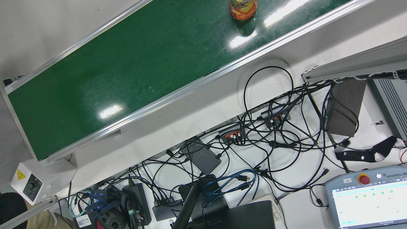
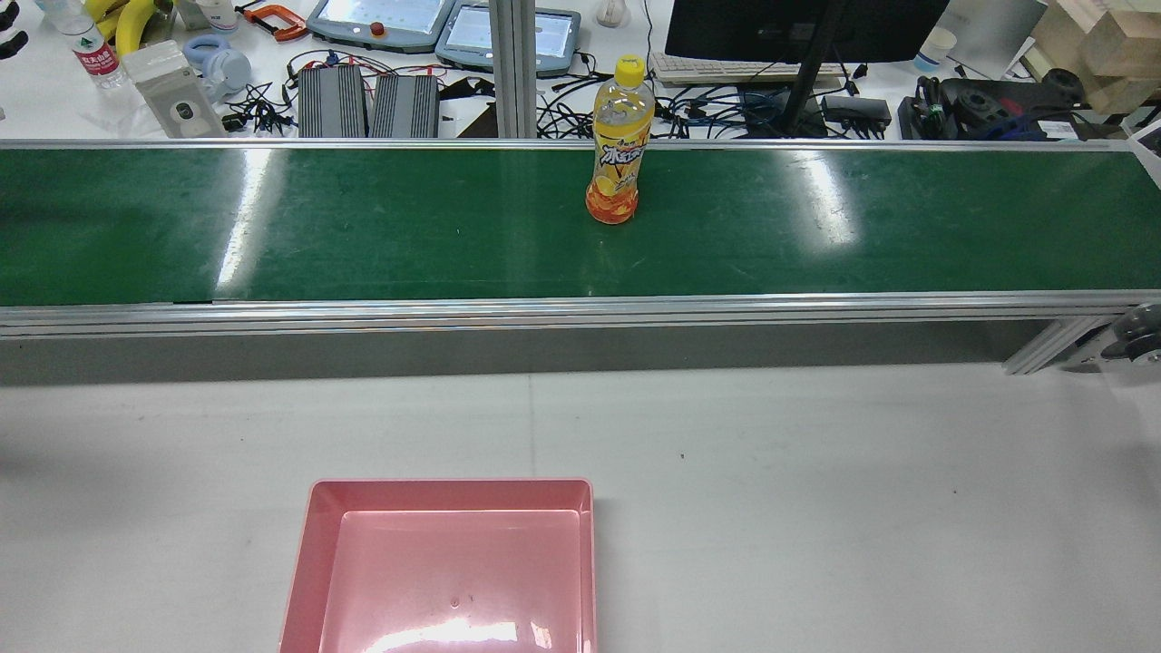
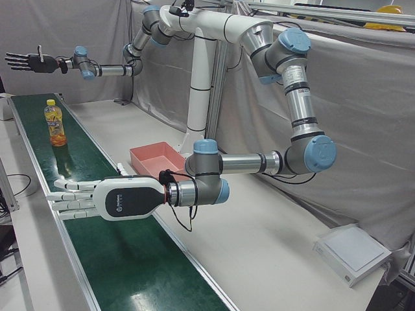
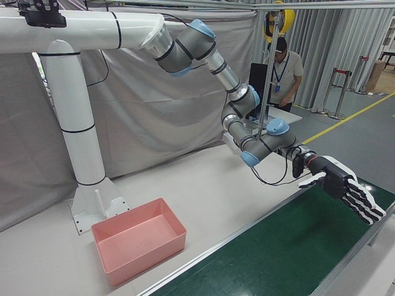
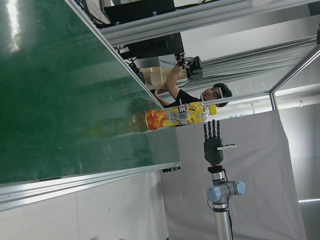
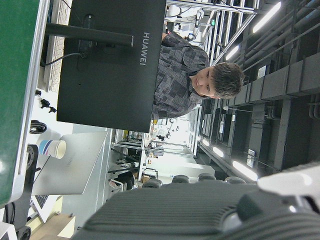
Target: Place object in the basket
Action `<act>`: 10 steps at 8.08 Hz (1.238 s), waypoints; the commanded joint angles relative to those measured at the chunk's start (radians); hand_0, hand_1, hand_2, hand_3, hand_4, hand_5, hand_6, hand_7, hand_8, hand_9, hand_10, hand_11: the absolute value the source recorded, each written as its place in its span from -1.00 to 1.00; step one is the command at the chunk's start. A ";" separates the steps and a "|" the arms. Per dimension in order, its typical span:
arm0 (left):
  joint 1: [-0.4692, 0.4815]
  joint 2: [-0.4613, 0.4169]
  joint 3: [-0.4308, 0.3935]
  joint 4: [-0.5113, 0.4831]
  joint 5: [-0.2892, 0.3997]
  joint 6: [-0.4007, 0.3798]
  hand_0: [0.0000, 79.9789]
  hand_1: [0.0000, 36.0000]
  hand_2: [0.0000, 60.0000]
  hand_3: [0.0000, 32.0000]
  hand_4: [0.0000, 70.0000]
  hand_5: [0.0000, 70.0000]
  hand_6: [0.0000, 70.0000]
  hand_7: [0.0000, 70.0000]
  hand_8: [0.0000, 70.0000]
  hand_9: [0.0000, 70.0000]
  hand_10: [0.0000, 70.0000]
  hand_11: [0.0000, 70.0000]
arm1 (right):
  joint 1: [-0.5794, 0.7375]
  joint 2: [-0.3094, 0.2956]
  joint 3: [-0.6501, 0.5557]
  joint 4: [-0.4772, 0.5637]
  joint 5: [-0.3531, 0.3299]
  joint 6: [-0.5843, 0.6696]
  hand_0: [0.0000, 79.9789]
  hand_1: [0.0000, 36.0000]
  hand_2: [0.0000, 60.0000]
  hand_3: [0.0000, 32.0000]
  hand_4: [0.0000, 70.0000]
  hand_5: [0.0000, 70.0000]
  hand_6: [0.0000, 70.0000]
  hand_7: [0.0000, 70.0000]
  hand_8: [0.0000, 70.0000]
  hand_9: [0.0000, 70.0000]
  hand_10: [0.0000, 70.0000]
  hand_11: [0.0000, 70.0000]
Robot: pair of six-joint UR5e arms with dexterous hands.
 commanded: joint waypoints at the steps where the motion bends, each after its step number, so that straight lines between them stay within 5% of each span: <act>1: 0.000 -0.008 -0.001 0.002 0.000 0.003 0.57 0.28 -1.00 -1.00 -0.91 -0.45 -1.00 -0.81 -0.85 -0.95 -0.90 -0.78 | 0.000 0.000 0.000 0.000 0.000 0.000 -1.00 -1.00 -1.00 -1.00 -1.00 -1.00 -1.00 -1.00 -1.00 -1.00 -1.00 -1.00; 6: 0.063 -0.011 -0.037 0.039 -0.003 0.080 0.51 0.14 -1.00 -1.00 -0.90 -0.49 -1.00 -0.79 -0.81 -0.88 -0.88 -0.75 | 0.000 0.000 0.000 0.000 0.000 0.000 -1.00 -1.00 -1.00 -1.00 -1.00 -1.00 -1.00 -1.00 -1.00 -1.00 -1.00 -1.00; 8: 0.106 -0.124 -0.080 0.208 -0.003 0.119 0.53 0.07 -1.00 -1.00 -0.88 -0.48 -1.00 -0.79 -0.79 -0.85 -0.87 -0.74 | 0.000 0.000 0.000 0.000 0.000 0.000 -1.00 -1.00 -1.00 -1.00 -1.00 -1.00 -1.00 -1.00 -1.00 -1.00 -1.00 -1.00; 10: 0.123 -0.181 -0.090 0.278 -0.008 0.124 0.51 -0.01 -1.00 -1.00 -0.89 -0.51 -1.00 -0.80 -0.77 -0.84 -0.87 -0.75 | 0.000 0.000 0.000 0.000 0.000 0.000 -1.00 -1.00 -1.00 -1.00 -1.00 -1.00 -1.00 -1.00 -1.00 -1.00 -1.00 -1.00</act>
